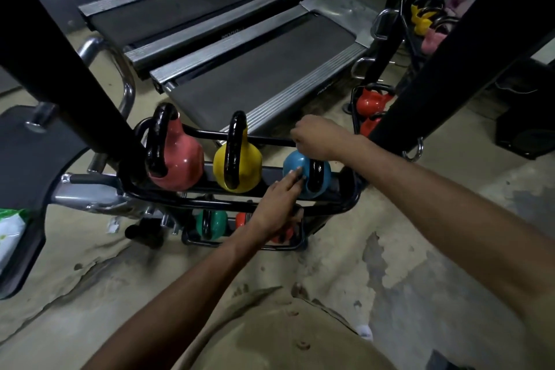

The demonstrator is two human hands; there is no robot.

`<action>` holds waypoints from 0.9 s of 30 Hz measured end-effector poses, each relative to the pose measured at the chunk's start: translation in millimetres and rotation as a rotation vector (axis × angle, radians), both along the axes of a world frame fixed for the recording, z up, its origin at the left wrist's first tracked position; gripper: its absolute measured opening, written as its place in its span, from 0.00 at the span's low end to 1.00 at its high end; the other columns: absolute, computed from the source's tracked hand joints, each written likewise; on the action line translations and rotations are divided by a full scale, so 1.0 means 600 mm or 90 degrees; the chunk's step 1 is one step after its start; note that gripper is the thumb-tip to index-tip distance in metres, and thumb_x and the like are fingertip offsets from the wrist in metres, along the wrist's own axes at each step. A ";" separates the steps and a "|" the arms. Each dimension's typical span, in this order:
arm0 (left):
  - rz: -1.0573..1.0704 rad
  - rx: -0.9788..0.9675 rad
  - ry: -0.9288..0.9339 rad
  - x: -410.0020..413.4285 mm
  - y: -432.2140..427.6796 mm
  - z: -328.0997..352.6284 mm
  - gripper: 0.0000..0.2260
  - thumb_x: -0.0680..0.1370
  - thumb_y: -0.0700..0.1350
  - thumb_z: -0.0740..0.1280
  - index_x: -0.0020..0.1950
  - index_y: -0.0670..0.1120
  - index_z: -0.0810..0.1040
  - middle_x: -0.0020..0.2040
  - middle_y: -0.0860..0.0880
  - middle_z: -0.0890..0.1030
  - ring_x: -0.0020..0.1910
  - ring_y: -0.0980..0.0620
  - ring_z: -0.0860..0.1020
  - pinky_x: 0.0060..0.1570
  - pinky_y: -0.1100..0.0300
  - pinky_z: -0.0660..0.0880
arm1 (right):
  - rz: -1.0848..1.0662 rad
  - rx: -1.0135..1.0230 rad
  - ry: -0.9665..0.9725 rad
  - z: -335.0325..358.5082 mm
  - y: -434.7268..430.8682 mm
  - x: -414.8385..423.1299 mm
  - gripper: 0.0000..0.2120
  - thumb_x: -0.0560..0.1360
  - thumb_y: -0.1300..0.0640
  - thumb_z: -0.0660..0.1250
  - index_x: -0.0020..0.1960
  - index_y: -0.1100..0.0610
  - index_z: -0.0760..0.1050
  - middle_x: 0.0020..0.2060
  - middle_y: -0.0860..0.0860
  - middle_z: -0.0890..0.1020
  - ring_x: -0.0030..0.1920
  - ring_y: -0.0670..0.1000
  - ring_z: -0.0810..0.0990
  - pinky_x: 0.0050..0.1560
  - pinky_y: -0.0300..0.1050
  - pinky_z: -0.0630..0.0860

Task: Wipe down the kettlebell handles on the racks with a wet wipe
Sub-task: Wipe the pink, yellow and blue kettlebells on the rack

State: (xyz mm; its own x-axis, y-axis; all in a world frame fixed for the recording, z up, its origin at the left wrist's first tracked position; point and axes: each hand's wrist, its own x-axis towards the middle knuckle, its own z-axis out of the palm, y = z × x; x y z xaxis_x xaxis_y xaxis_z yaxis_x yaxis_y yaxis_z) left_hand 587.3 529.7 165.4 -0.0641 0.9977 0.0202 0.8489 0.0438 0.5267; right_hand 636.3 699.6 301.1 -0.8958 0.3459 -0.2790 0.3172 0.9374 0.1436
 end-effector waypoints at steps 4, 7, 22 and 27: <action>0.002 -0.005 0.017 0.001 0.000 0.000 0.36 0.77 0.46 0.71 0.83 0.42 0.60 0.84 0.42 0.57 0.82 0.43 0.58 0.77 0.43 0.63 | 0.141 0.098 -0.155 0.024 -0.055 0.017 0.12 0.79 0.55 0.61 0.55 0.59 0.80 0.52 0.56 0.84 0.54 0.59 0.78 0.52 0.53 0.74; -0.005 -0.010 0.014 -0.001 0.002 -0.007 0.36 0.76 0.47 0.72 0.81 0.44 0.62 0.82 0.43 0.61 0.81 0.43 0.60 0.75 0.42 0.65 | 0.202 0.105 -0.171 0.023 -0.091 0.052 0.11 0.81 0.53 0.62 0.59 0.55 0.79 0.56 0.53 0.82 0.57 0.55 0.77 0.67 0.52 0.69; 0.222 -0.034 -0.779 0.035 -0.173 0.070 0.10 0.83 0.46 0.68 0.63 0.48 0.84 0.56 0.45 0.86 0.59 0.45 0.84 0.65 0.42 0.77 | -0.518 -0.574 0.551 -0.081 -0.274 0.193 0.05 0.79 0.50 0.72 0.54 0.49 0.82 0.47 0.46 0.85 0.48 0.50 0.86 0.49 0.56 0.84; 0.293 -0.021 -0.769 0.062 -0.220 0.073 0.07 0.81 0.41 0.72 0.56 0.42 0.86 0.51 0.43 0.87 0.53 0.43 0.86 0.62 0.47 0.80 | -0.639 -0.691 0.652 -0.108 -0.336 0.206 0.08 0.83 0.56 0.67 0.55 0.59 0.82 0.46 0.54 0.87 0.47 0.50 0.84 0.47 0.45 0.79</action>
State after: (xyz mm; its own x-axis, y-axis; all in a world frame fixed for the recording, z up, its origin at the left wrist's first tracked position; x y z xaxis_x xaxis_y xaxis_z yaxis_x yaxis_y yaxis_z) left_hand 624.7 397.5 208.9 -0.3607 0.8778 -0.3153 -0.2579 0.2310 0.9381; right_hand 759.9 497.9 236.1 -0.4252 0.8686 -0.2546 0.3233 -0.1169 -0.9390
